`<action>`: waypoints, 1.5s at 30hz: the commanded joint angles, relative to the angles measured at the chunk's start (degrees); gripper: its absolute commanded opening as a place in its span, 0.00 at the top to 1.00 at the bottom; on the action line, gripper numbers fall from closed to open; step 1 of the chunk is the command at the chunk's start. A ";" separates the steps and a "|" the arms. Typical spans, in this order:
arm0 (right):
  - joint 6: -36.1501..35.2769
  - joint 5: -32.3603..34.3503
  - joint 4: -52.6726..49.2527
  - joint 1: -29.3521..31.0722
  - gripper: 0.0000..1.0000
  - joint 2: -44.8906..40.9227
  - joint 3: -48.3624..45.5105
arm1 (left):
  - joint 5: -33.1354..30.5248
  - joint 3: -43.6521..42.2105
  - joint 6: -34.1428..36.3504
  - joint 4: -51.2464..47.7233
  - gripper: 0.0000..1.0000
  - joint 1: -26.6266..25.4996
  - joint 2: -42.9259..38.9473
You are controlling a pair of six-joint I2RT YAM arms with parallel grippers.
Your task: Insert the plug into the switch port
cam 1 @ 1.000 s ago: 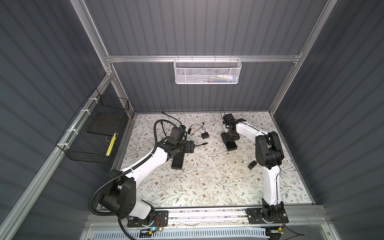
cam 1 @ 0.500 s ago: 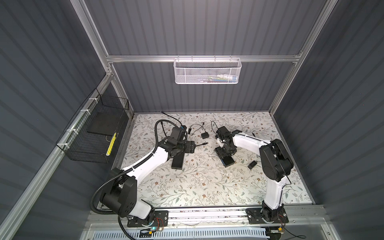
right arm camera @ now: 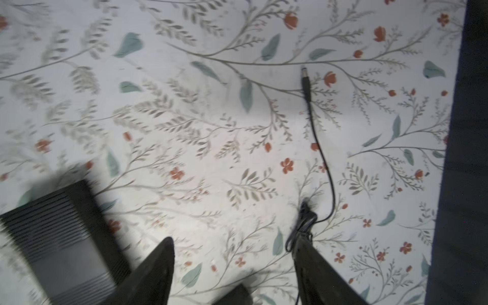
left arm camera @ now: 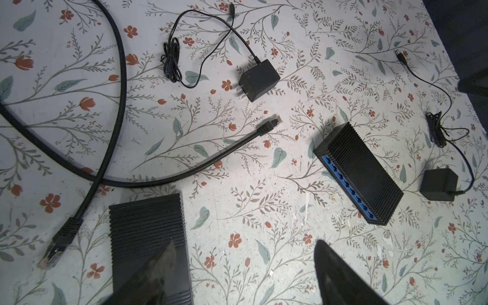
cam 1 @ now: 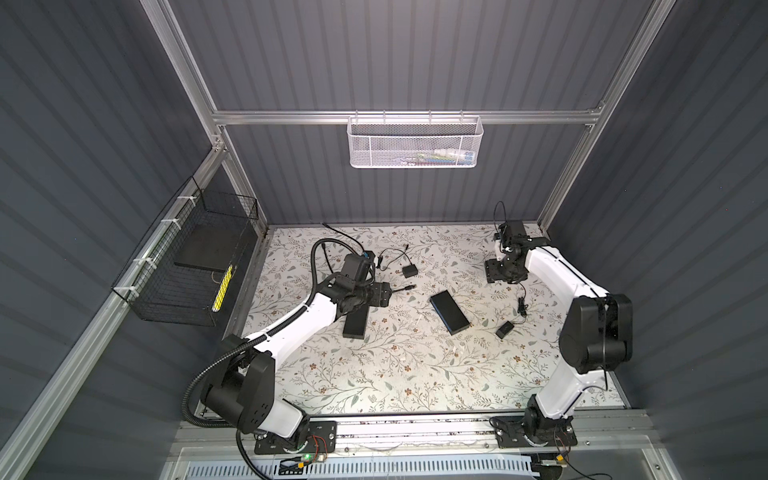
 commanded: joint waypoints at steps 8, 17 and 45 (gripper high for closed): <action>-4.45 4.44 -1.39 -6.74 0.38 12.87 9.16 | 5.53 2.49 4.48 -1.63 0.16 4.23 -0.90; -6.45 1.32 -1.40 -9.90 0.44 17.85 12.44 | 7.81 4.69 3.57 -0.89 0.17 4.46 2.05; -5.01 -6.81 5.16 9.60 1.00 -8.37 -10.50 | 20.07 1.62 -7.64 14.46 0.18 3.78 4.52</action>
